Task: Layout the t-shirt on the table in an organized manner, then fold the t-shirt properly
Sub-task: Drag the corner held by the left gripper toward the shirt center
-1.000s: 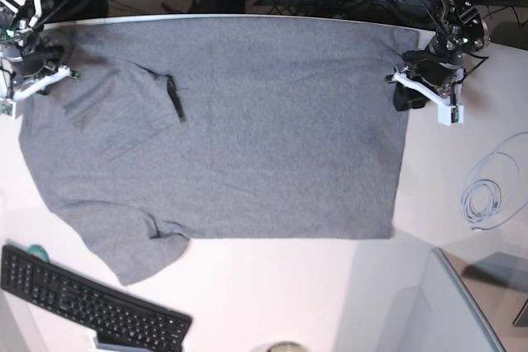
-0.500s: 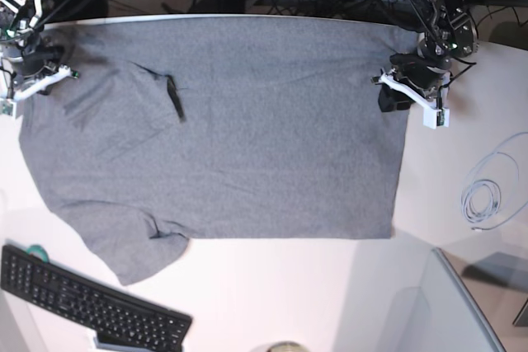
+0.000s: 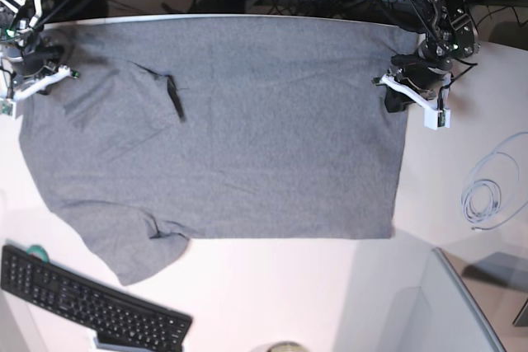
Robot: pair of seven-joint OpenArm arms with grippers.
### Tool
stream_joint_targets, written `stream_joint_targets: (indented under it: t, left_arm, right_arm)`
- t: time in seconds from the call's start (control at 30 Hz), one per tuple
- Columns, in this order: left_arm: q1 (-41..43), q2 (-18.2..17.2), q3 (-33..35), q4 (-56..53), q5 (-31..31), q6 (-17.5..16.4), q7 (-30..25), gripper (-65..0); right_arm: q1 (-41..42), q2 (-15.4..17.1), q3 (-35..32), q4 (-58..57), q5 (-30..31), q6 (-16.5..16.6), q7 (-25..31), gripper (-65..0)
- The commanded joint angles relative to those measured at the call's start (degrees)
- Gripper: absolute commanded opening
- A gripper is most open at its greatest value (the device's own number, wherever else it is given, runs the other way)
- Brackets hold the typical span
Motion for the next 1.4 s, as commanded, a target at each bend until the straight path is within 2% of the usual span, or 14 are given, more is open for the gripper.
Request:
stream_joint_targets:
  t: [0.0, 0.2, 0.4, 0.6, 0.8, 0.83, 0.93, 1.0, 1.3, 1.37]
  left_arm:
    - [-0.1, -0.6, -0.5, 1.1, -1.0, -0.2, -0.9, -65.0]
    - [0.3, -0.5, -5.6, 1.1, -1.0, -0.2, -0.8, -65.0]
    - [0.5, -0.6, -5.6, 2.0, -1.0, -0.2, -0.8, -65.0]
    - [1.9, -0.2, -4.9, 8.2, -1.2, -0.2, -0.3, -65.0]
    - [1.4, -0.1, -4.9, 10.7, -1.2, -0.2, 5.9, -65.0]
    - [1.4, -0.1, -4.9, 10.6, -1.2, -0.2, 5.9, -61.7]
    - [1.4, -0.1, -4.9, 10.4, -1.2, -0.2, 5.9, -42.0]
    - [1.4, -0.1, -4.9, 10.4, -1.2, -0.2, 5.9, -34.7]
    - [0.9, -0.2, -0.2, 6.4, -1.2, -0.3, 5.6, -34.7]
    - [0.2, -0.2, -0.2, 6.3, -1.2, -0.3, 5.6, -37.0]
  right_arm:
    - [0.4, 0.5, 0.0, 0.5, 0.4, 0.2, 1.1, -64.2]
    - [0.7, 0.9, 0.0, -4.1, 0.4, 0.2, 1.1, -64.2]
    - [1.5, 1.0, 0.0, -7.2, 0.3, 0.1, 1.4, -64.2]
    - [1.6, 1.0, 0.0, -7.4, 0.3, 0.1, 1.4, -64.2]
    - [1.6, 0.7, 0.0, -7.4, 0.3, 0.1, 1.3, -64.2]
    - [1.6, 0.7, 0.0, -7.4, 0.3, 0.1, 1.3, -64.2]
    - [1.6, 0.7, 0.0, -7.4, 0.3, 0.1, 1.3, -64.2]
    - [1.6, 0.7, 0.0, -7.4, 0.3, 0.1, 1.3, -64.2]
    - [1.6, 0.6, 0.0, -7.2, 0.3, 0.1, 1.3, -64.2]
    - [1.6, 0.6, 0.0, -7.1, 0.3, 0.1, 1.3, -64.2]
